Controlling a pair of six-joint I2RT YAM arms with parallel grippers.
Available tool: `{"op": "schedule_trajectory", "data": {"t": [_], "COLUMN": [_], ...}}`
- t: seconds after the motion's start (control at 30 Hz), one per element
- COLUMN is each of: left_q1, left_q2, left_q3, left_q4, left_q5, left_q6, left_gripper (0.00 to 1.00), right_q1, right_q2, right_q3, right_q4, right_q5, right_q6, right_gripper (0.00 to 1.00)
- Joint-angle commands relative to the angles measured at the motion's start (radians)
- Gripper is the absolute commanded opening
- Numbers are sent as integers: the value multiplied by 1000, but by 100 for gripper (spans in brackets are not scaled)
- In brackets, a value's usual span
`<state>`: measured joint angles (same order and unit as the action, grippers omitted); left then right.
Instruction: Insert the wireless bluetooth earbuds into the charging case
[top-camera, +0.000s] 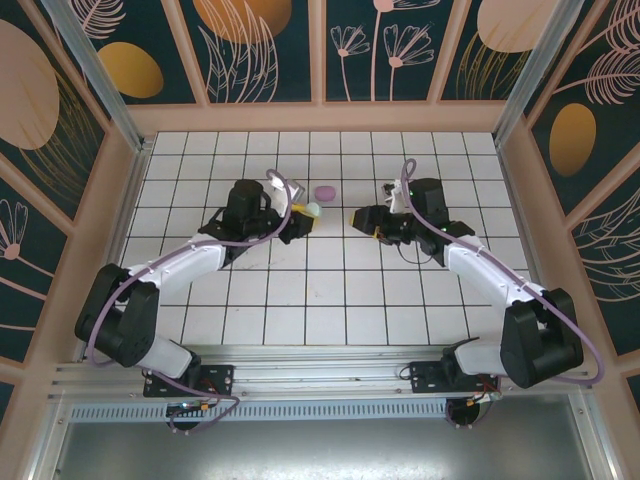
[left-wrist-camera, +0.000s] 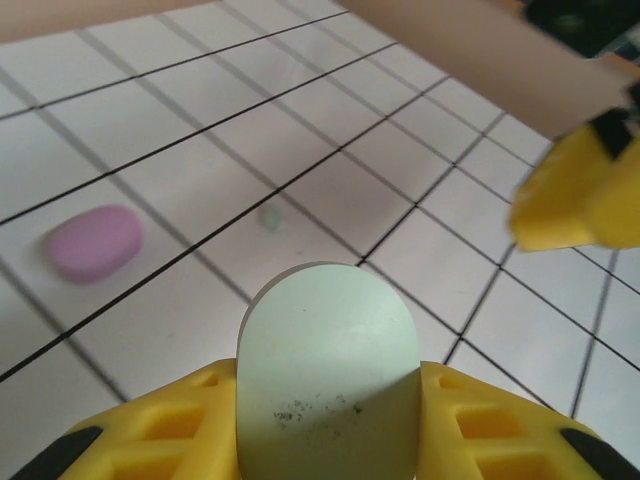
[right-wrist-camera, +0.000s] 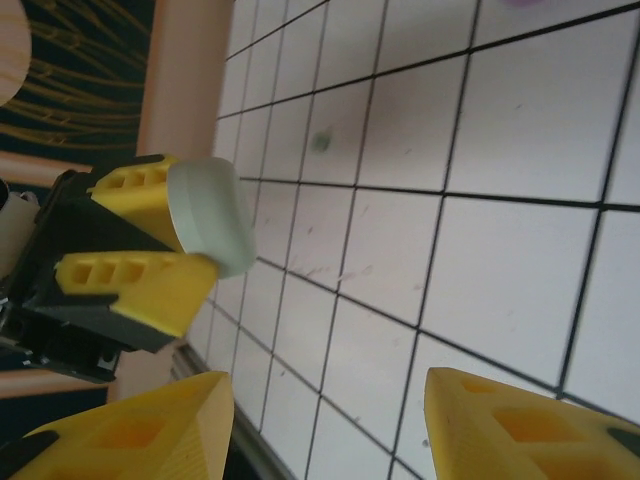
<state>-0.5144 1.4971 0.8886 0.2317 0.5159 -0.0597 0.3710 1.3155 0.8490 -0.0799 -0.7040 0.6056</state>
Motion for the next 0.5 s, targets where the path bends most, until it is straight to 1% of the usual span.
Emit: {"op": "schedule_trajectory", "data": {"t": [0.0,0.23,0.47], "left_q1": [-27,-45,-44], "left_q2": [-34,-22,-14], "left_q3": [1,55,78], "left_q4": [77,25,-34], "left_q5": [66,146,211], "left_q6": [68,75,87], "left_gripper": [22,19,19], "right_q1": [23,61,78], "right_q2": [5,54,117], "right_q3": [63,135,192], "right_q4": [4,-32,-75], "right_q5": [-101,-111,-88], "right_q6": [11,-24,-67], "right_gripper": [54,55,55]}}
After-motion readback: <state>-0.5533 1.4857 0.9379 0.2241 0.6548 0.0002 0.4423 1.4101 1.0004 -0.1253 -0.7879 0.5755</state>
